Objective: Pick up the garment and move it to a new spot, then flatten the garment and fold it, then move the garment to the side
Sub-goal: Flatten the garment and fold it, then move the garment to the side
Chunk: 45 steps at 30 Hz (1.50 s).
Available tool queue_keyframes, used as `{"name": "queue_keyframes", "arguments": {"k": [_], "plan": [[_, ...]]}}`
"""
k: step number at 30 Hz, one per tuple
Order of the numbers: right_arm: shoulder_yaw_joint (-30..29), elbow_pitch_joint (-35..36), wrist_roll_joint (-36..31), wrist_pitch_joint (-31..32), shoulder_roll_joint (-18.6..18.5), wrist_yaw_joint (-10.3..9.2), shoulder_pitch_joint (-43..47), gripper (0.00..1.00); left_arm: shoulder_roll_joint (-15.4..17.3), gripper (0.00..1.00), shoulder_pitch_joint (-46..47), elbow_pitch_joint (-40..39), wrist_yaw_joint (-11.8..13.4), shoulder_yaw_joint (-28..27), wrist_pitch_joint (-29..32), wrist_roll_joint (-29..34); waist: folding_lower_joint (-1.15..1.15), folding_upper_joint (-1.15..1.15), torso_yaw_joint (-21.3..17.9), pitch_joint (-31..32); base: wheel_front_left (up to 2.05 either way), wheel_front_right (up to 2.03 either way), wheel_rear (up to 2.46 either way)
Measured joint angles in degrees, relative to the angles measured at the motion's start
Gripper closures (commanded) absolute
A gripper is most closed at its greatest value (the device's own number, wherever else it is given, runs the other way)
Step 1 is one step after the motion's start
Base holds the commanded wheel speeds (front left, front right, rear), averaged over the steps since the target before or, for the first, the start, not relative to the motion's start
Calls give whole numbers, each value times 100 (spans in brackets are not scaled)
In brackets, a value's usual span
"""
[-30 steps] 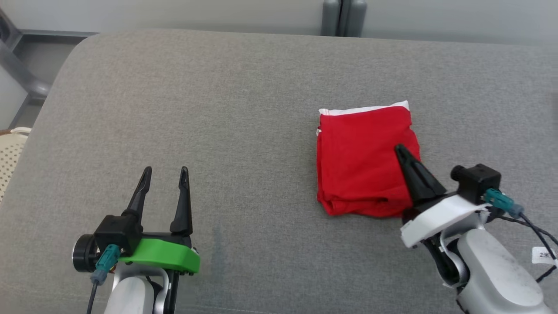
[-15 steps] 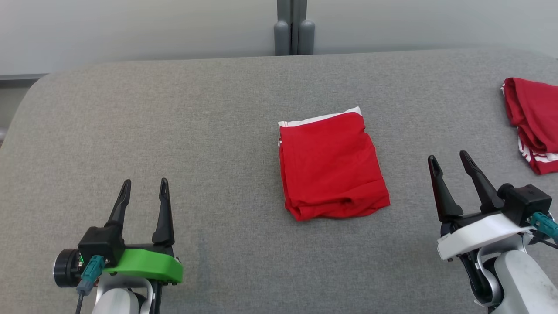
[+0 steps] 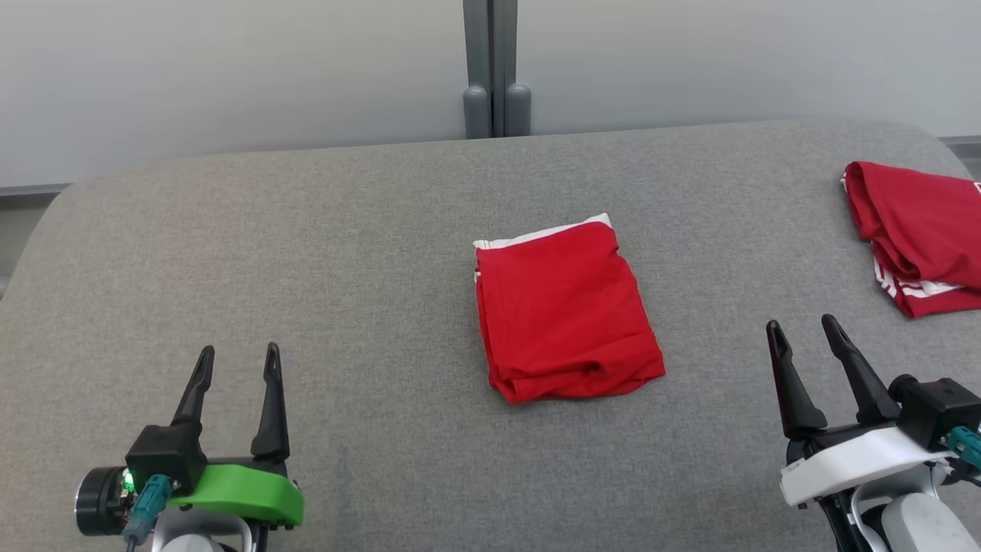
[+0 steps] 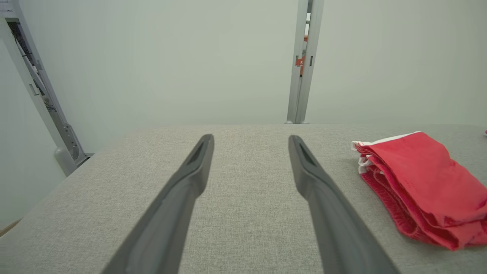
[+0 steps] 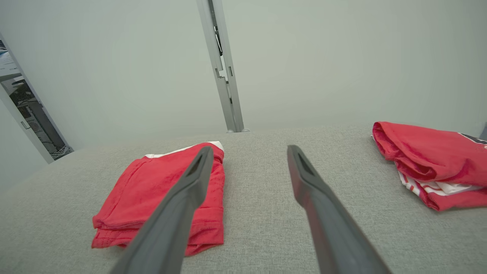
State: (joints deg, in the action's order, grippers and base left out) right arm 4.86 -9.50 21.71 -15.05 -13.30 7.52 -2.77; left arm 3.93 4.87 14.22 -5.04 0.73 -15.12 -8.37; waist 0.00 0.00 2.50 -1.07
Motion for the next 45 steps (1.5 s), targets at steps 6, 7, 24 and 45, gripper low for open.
{"name": "queue_keyframes", "arguments": {"k": [6, 7, 24, 45], "plan": [[-66, 44, -16, 0, 40, 0, 166, 0, 88, 0, -142, -49, 1, -19, 0, 36, 0, 0, 15, 135, 0, 0, 0], [-78, 54, -18, 0, 44, 0, 176, 0, 101, 0, -160, -59, 3, -21, 0, 36, 0, 0, 20, 146, 0, 0, 0], [-261, 125, -69, 23, 100, 0, 359, 0, 271, 0, -341, -501, 57, -75, 409, -165, 0, 0, 114, 215, 0, 0, 0], [-289, 178, -132, 159, 156, 0, 402, 0, 398, 0, -456, -748, 129, -62, 573, -268, 0, 0, 136, 212, 0, 0, 0]]}}
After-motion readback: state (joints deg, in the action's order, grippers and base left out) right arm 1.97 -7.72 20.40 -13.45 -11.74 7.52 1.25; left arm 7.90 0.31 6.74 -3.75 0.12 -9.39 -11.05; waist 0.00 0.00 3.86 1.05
